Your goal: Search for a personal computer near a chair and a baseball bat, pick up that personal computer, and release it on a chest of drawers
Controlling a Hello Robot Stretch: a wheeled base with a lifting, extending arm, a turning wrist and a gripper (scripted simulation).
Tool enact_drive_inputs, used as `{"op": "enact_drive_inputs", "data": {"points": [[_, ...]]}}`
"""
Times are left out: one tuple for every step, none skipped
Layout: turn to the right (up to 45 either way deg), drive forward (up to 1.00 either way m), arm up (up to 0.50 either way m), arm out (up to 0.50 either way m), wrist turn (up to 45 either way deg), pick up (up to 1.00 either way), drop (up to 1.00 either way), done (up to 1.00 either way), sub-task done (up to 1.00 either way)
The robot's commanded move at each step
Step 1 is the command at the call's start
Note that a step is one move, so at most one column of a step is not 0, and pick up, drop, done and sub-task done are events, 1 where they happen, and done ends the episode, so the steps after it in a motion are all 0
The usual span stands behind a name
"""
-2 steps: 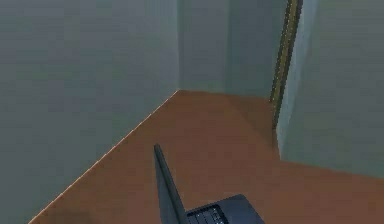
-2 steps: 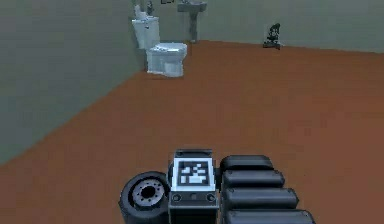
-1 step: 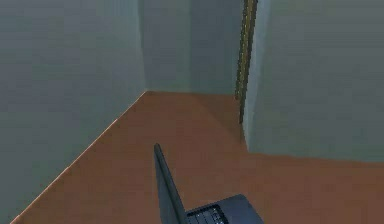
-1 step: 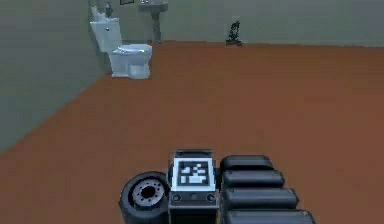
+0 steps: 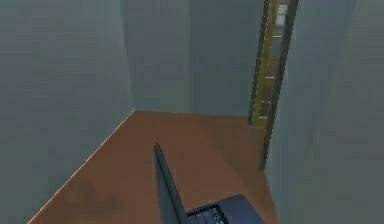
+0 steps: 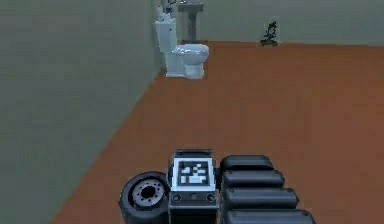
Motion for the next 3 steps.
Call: {"op": "enact_drive_inputs", "data": {"points": [[0.0, 0.70, 0.00, 0.00, 0.0, 0.00, 0.00, 0.00, 0.00], [9.0, 0.00, 0.00, 0.00, 0.0, 0.00, 0.00, 0.00, 0.00], [0.0, 1.00, 0.00, 0.00, 0.0, 0.00, 0.00, 0.00, 0.00]]}}
